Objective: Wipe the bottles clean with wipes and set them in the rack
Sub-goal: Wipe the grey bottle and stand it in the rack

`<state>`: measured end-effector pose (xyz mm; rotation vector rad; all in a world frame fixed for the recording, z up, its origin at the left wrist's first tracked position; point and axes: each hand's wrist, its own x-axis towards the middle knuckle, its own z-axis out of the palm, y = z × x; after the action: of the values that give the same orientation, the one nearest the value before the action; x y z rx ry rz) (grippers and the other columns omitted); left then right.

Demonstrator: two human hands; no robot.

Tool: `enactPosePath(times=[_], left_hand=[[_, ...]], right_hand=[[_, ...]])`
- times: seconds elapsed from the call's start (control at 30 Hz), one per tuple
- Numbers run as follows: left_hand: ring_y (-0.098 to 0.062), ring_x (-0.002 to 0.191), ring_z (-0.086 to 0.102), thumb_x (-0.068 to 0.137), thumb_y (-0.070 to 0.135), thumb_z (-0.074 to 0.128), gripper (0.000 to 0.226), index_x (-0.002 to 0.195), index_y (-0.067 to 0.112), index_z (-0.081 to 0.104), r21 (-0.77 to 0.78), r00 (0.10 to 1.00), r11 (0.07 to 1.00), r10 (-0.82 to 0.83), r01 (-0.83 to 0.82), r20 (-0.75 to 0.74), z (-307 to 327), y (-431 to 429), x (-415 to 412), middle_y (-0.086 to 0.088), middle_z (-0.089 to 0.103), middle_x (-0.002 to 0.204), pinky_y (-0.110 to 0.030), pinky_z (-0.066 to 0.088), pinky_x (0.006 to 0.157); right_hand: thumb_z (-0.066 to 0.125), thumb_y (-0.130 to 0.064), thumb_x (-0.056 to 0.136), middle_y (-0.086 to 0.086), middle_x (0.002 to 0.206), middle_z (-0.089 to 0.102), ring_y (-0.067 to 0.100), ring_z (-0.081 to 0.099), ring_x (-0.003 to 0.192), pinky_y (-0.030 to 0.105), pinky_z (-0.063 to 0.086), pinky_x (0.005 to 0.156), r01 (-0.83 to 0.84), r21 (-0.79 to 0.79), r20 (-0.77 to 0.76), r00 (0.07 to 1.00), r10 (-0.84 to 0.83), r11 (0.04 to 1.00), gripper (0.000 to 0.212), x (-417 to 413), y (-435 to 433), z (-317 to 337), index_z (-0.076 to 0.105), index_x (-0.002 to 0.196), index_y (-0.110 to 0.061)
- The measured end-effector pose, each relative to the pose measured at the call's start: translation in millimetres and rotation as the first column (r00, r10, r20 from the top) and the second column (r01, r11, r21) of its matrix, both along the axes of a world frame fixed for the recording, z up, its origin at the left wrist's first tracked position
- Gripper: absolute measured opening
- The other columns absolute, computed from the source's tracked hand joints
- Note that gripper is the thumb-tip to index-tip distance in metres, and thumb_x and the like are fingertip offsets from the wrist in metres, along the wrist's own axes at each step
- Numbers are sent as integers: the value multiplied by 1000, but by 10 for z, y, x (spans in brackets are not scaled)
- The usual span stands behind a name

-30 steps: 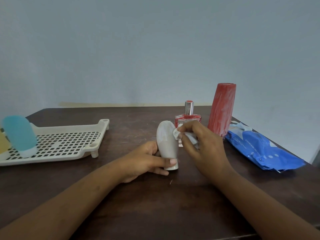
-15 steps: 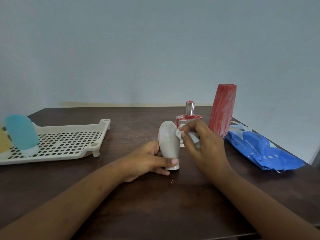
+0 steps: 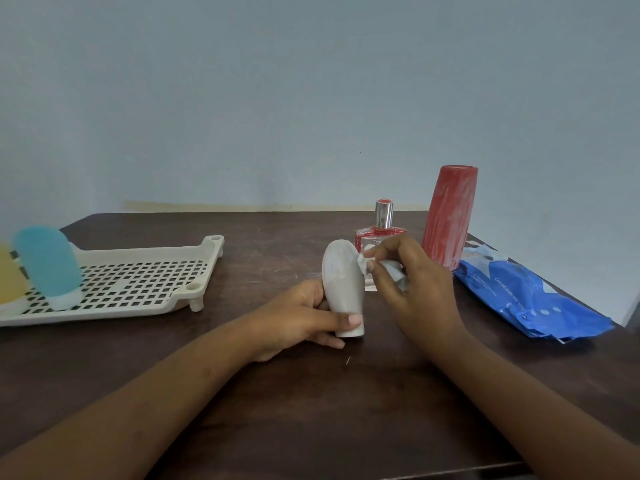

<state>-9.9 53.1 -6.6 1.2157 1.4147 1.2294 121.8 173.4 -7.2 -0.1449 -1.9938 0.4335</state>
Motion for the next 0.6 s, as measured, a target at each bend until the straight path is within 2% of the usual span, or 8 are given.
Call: enactPosePath(times=[0.07, 0.2, 0.4, 0.5, 0.6], left_hand=[[-9, 90, 69, 86, 9, 65, 31, 115, 18, 57, 4, 1000, 1000, -2, 2, 0, -2, -4, 1, 3, 71, 95, -22, 57, 73], [-10, 93, 69, 88, 8, 64, 24, 110, 18, 60, 18, 1000, 1000, -3, 3, 3, 2, -20, 10, 4, 72, 95, -22, 57, 73], [-11, 93, 69, 88, 9, 64, 33, 119, 16, 57, 12, 1000, 1000, 5, -5, 13, 1, -15, 8, -1, 71, 101, -22, 57, 72], [-13, 93, 69, 87, 9, 64, 30, 116, 16, 58, 15, 1000, 1000, 9, -9, 15, 0, -15, 7, -2, 71, 101, -22, 57, 73], [-12, 94, 69, 88, 9, 64, 28, 114, 17, 59, 16, 1000, 1000, 7, -8, 6, 7, -16, 17, -2, 71, 102, -23, 57, 73]], right_hand=[[64, -6, 87, -22, 89, 59, -4, 59, 87, 10, 46, 67, -24, 30, 9, 1000, 24, 999, 29, 14, -35, -4, 49, 91, -30], [57, -20, 86, -6, 85, 63, 9, 61, 80, 22, 46, 65, -55, 127, 87, 995, 44, 990, 15, 31, -95, -45, 45, 87, -28], [63, -13, 89, -17, 88, 59, 3, 59, 86, 17, 46, 67, 5, 32, 68, 998, -7, 999, 29, 5, -57, -10, 44, 90, -34], [62, -15, 89, -15, 91, 61, 2, 58, 88, 15, 45, 70, -20, 100, 91, 996, 11, 995, 24, 16, -93, -33, 46, 93, -32], [59, -21, 88, -6, 88, 64, 6, 57, 82, 15, 44, 67, -32, 156, 122, 992, 13, 987, 20, 56, -98, -33, 43, 91, -32]])
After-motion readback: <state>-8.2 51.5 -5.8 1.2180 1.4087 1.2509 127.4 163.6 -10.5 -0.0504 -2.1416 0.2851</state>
